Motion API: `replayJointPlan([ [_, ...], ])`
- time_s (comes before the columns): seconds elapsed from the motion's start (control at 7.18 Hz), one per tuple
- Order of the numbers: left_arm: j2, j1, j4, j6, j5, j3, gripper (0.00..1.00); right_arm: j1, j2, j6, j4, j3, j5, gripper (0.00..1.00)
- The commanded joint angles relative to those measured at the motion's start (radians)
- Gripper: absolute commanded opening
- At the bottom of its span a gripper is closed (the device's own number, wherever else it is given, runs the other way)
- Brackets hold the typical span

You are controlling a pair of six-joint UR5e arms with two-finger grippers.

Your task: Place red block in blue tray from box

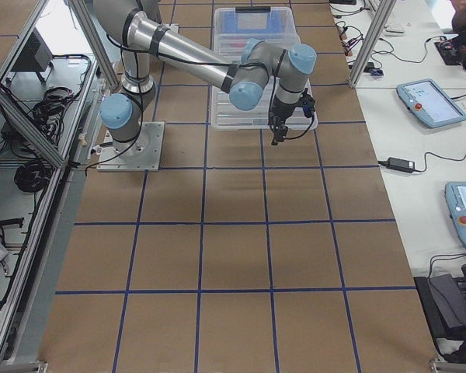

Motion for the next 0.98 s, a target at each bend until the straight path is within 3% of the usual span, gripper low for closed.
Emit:
replayJointPlan([
  [0.0,0.013,0.001,-0.009,0.002,0.007,-0.001,1.0,0.001,-0.011,0.005,0.001,-0.003,0.008,1.0],
  [0.28,-0.029,-0.002,-0.006,-0.002,-0.011,-0.004,1.0,0.008,-0.056,0.016,0.036,-0.049,0.008,1.0],
  [0.42,-0.058,-0.005,0.012,-0.001,-0.013,-0.047,1.0,0.021,-0.113,0.021,0.118,-0.074,0.026,1.0],
  [0.84,-0.147,-0.012,0.333,0.029,-0.01,-0.261,1.0,0.054,-0.152,0.025,0.194,-0.074,0.022,1.0],
])
